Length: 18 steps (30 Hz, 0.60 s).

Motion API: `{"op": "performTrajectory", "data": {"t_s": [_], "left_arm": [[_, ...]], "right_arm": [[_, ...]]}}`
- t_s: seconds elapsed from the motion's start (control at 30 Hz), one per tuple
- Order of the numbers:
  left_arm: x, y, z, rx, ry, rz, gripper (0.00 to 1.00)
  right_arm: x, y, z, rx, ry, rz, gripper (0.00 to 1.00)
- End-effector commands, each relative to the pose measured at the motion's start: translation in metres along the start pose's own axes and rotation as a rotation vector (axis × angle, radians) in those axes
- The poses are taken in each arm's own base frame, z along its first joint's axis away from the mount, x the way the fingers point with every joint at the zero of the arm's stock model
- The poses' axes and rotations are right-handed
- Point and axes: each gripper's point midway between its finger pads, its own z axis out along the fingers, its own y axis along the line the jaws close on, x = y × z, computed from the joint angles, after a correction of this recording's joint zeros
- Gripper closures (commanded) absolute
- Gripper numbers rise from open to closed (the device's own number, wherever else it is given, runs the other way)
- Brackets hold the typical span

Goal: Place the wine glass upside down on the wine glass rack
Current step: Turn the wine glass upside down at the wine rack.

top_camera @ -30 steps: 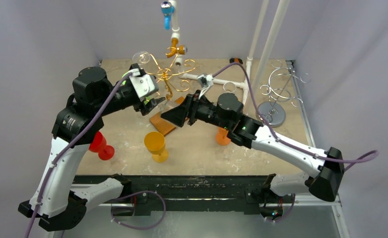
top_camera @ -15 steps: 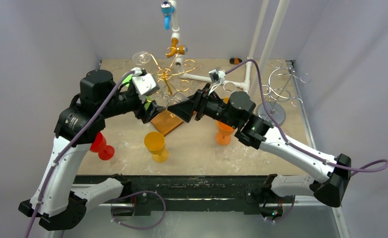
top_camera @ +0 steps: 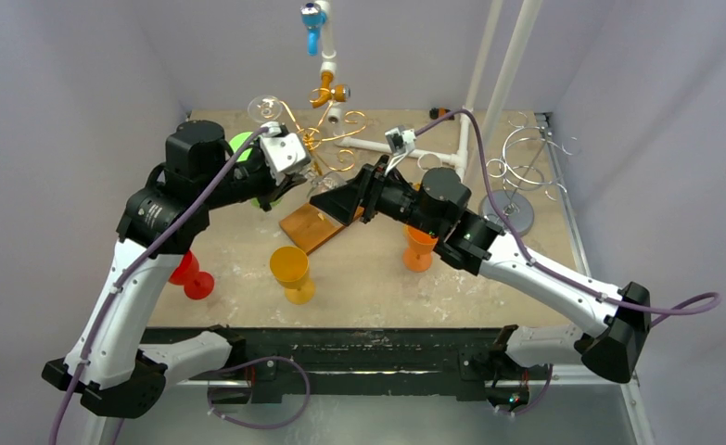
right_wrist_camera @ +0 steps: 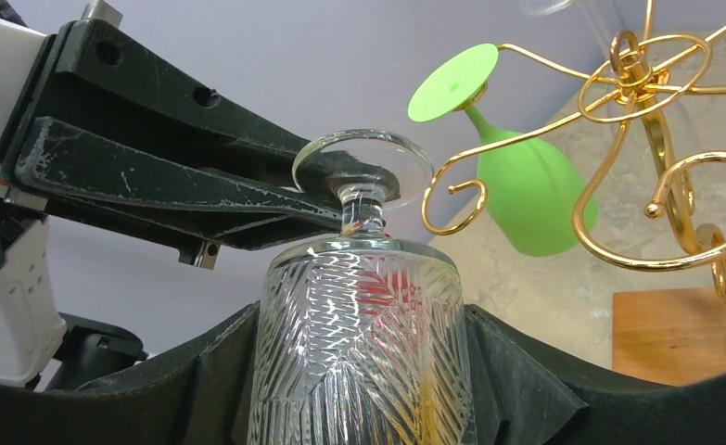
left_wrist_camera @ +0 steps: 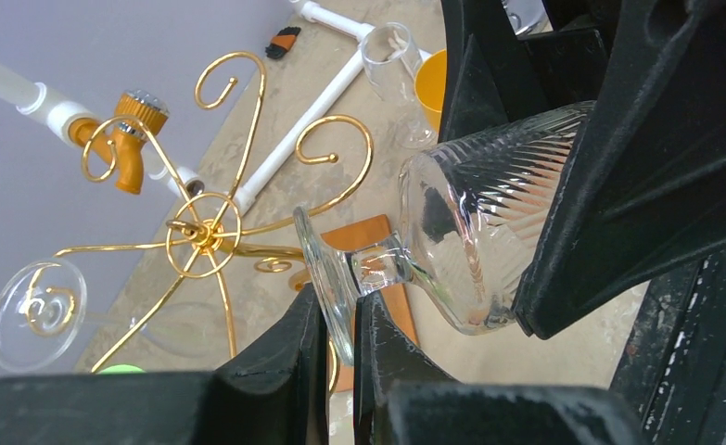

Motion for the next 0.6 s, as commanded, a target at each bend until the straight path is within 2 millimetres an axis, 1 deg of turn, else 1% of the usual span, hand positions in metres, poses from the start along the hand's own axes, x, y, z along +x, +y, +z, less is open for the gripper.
{"op": "performTrajectory", "data": {"t_s": [0.0, 0.1, 0.23, 0.3, 0.43, 0.57], "left_arm": [[-0.026, 0.010, -0.009, -0.037, -0.086, 0.126, 1.00], [-0.033, 0.015, -0.015, -0.061, -0.107, 0.235, 1.00], [-0.042, 0.015, -0.021, -0.073, -0.155, 0.368, 1.00], [-0.044, 0.012, -0.023, -0.060, -0.175, 0.425, 1.00], [-0.045, 0.000, -0.025, -0.023, -0.213, 0.481, 1.00], [-0.044, -0.001, -0.027, -0.021, -0.214, 0.490, 1.00]], "right_arm": [[-0.038, 0.050, -0.008, -0.160, -0.083, -0.049, 0.44], [-0.032, 0.044, -0.007, -0.128, -0.044, -0.052, 0.38], [-0.017, 0.042, -0.001, -0.121, 0.056, -0.055, 0.29], [-0.010, 0.042, 0.000, -0.130, 0.099, -0.048, 0.25], [-0.002, 0.042, 0.003, -0.140, 0.151, -0.049, 0.17], [0.002, 0.046, 0.004, -0.160, 0.181, -0.050, 0.09]]}}
